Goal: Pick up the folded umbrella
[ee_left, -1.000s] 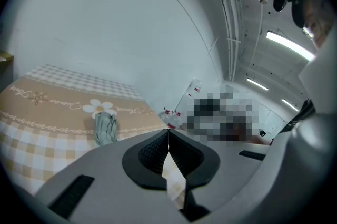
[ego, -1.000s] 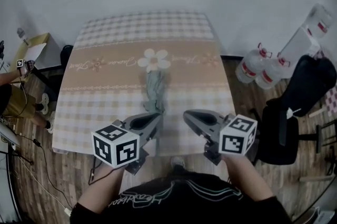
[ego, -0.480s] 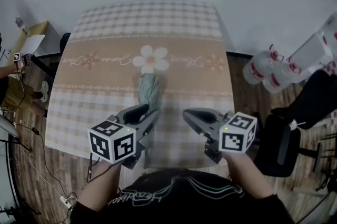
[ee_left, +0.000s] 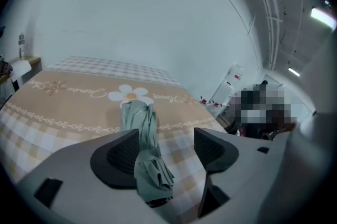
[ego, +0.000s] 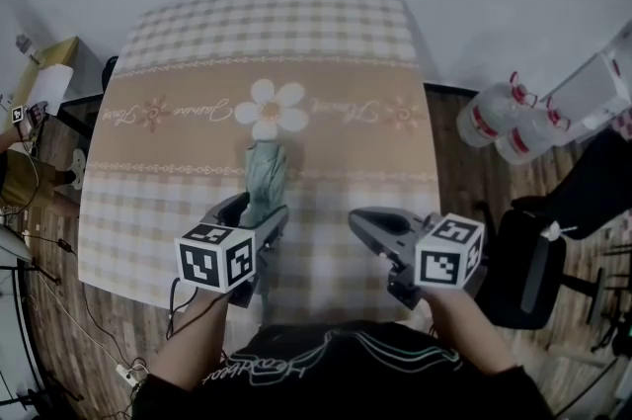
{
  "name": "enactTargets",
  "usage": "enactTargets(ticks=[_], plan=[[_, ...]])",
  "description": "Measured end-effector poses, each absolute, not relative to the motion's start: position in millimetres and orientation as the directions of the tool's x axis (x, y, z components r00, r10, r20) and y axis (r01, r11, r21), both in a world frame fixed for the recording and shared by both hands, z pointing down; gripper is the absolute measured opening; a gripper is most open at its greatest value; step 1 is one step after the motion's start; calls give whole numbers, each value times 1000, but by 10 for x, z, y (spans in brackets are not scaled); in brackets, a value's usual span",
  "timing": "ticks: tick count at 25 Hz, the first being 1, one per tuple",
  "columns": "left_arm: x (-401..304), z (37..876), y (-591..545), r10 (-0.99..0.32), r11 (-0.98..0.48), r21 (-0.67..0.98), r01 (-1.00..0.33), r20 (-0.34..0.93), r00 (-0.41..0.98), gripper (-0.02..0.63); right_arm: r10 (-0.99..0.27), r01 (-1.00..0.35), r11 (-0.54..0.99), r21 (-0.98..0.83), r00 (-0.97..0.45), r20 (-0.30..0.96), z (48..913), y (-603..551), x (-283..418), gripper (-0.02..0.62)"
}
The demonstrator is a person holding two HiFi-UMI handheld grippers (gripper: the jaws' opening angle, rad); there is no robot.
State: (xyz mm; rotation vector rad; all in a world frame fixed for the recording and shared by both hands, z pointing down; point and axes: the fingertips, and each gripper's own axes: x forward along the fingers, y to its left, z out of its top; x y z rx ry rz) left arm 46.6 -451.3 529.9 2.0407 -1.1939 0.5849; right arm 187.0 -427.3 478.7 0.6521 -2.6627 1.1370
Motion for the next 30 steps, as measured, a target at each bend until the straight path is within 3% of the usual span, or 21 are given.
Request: enactTargets(ticks=[13,30], plan=[[270,6099,-4701,-506,-221,276,-935,787,352,334,-313,-483,546,-685,-876,367,5163,-4300,1895,12],[241,6404,-4733,-464,-192,225,-955,837,291,330,-324,-475,520,-710,-879,351,5271,-4312,1831,12]])
